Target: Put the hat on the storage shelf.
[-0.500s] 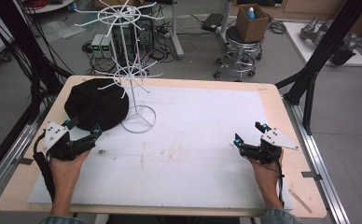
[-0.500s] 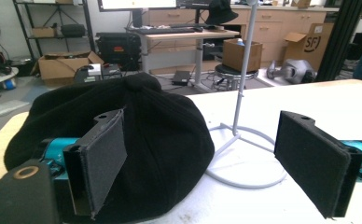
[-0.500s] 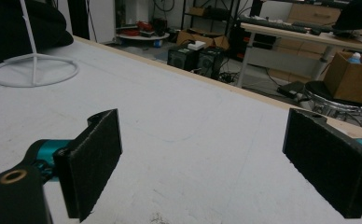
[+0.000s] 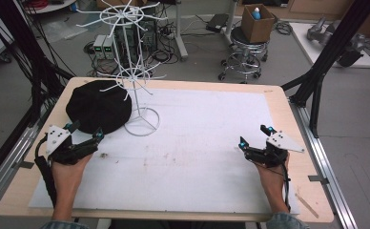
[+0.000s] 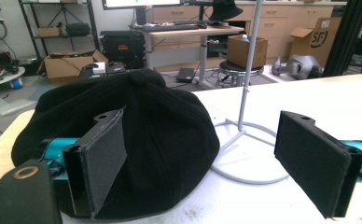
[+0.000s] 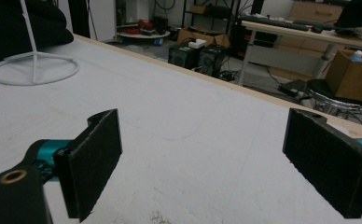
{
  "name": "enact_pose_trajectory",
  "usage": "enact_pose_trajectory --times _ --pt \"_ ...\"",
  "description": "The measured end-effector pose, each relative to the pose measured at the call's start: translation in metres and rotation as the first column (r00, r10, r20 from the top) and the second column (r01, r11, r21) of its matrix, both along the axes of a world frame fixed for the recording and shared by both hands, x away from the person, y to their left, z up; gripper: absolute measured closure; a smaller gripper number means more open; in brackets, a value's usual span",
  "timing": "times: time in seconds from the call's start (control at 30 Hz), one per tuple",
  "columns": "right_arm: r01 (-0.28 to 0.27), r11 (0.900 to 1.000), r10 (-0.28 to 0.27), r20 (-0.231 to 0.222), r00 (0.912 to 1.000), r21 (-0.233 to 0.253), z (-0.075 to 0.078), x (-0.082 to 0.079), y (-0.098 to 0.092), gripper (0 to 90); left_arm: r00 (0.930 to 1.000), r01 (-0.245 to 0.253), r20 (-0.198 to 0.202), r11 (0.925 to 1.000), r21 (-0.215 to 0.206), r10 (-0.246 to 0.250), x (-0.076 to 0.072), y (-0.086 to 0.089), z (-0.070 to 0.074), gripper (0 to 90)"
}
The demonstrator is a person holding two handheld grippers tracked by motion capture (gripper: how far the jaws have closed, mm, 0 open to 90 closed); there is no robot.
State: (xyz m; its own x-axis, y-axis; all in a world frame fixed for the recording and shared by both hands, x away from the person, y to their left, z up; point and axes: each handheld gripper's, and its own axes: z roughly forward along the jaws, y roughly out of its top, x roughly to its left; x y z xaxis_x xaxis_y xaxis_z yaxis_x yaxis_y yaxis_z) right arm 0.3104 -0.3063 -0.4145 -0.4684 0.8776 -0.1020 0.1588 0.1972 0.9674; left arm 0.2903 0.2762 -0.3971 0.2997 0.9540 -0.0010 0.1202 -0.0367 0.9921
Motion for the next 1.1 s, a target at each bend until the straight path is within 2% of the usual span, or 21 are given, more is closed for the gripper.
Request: enact_pose_trajectory --times 0.43,0.57,0.73,0.87,0.97,1.07,1.1 --pt "-0.011 1.0 0.011 -0.007 0.9999 0.0 -0.001 0.001 0.001 11.0 0.9999 -0.017 0.0 0.9996 0.024 0.017 0.001 0.0 -0.002 17.1" --pt "-0.012 1.0 0.012 -0.015 0.9998 0.007 -0.001 0.001 0.001 11.0 0.9999 -0.003 -0.013 0.9996 0.027 0.003 0.006 -0.004 -0.003 17.2" --pt "-0.013 1.0 0.013 -0.017 0.9998 0.011 -0.002 0.002 0.0 11.0 0.9994 -0.012 -0.034 0.9995 0.031 0.013 0.013 -0.004 -0.005 17.3" --pt "-0.015 1.0 0.016 -0.019 0.9997 0.014 -0.001 0.002 -0.001 11.0 0.9984 -0.041 -0.037 0.9987 0.031 0.042 0.021 -0.002 -0.007 17.7" --pt "-0.016 1.0 0.016 -0.019 0.9997 0.014 -0.002 0.002 -0.001 11.0 0.9959 -0.083 -0.031 0.9952 0.052 0.084 0.031 0.0 -0.009 17.7" --pt "-0.016 1.0 0.016 -0.019 0.9997 0.012 -0.002 0.003 -0.001 11.0 0.9945 -0.099 -0.029 0.9941 0.042 0.101 0.037 0.001 -0.01 17.3" --pt "-0.01 1.0 0.011 -0.019 0.9998 0.012 -0.002 0.003 -0.001 11.0 0.9935 -0.109 -0.027 0.9926 0.054 0.111 0.043 0.002 -0.011 16.8"
